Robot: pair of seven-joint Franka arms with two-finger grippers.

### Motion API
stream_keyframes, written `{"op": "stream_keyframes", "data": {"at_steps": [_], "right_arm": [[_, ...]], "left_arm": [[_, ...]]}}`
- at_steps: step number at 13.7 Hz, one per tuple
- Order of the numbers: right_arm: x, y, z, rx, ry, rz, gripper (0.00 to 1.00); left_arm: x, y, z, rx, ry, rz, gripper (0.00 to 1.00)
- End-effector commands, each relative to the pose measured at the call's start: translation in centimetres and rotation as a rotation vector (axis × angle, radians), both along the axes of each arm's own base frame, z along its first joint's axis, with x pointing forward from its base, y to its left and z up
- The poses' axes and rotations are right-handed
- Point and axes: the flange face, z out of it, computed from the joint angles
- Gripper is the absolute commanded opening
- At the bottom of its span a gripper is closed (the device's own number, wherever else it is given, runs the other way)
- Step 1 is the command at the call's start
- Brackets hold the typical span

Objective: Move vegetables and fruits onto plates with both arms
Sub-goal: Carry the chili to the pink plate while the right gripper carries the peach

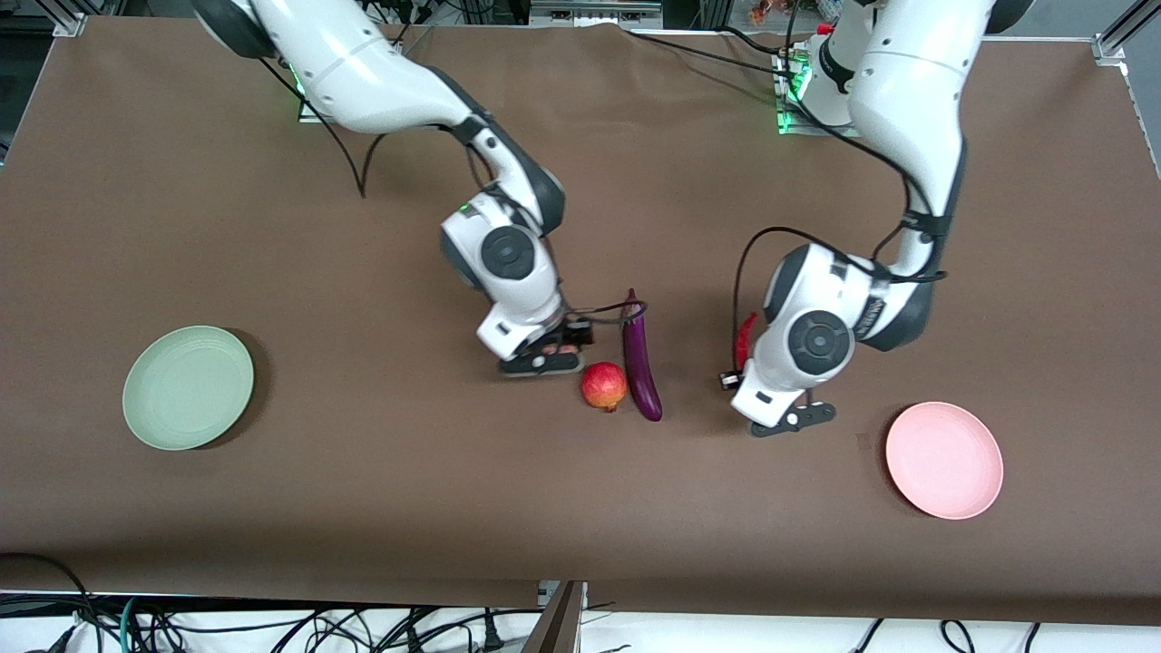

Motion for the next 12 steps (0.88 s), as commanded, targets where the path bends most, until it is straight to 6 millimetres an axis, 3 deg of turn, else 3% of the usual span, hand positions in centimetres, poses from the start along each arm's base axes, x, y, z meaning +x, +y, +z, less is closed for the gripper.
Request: {"op": "stream_keyframes", "data": {"at_steps": [1, 2, 4, 5, 9, 10, 12], "right_arm": [[3.8, -9.2, 2.9, -0.051, 0.059, 0.089, 0.16], [5.3, -12.8, 3.7, -0.057, 0.059, 0.13, 0.16], [8.2, -23.1, 3.9, -0.073, 0.116, 0.225, 0.16], [9.2, -28.7, 4.1, -0.07, 0.141, 0.271, 0.16], [9.8, -48.4, 3.2, -0.03, 0.171, 0.446, 0.16], [9.4, -52.0, 3.1, -0.026, 0.166, 0.452, 0.16], [8.7, -57.1, 2.5, -0.022, 0.154, 0.474, 0.16]], "left_arm": [[1.2, 6.2, 1.3, 0.006, 0.025, -0.262, 0.15], [1.7, 8.3, 1.4, 0.013, 0.03, -0.348, 0.15], [4.1, 13.4, 3.5, 0.087, -0.004, -0.5, 0.15], [4.6, 16.0, 2.9, 0.089, 0.003, -0.524, 0.15], [7.9, 20.0, 1.2, 0.159, -0.127, -0.603, 0.15], [8.6, 20.8, 0.8, 0.175, -0.161, -0.624, 0.15], [9.3, 21.7, 0.0, 0.18, -0.171, -0.619, 0.15]]}}
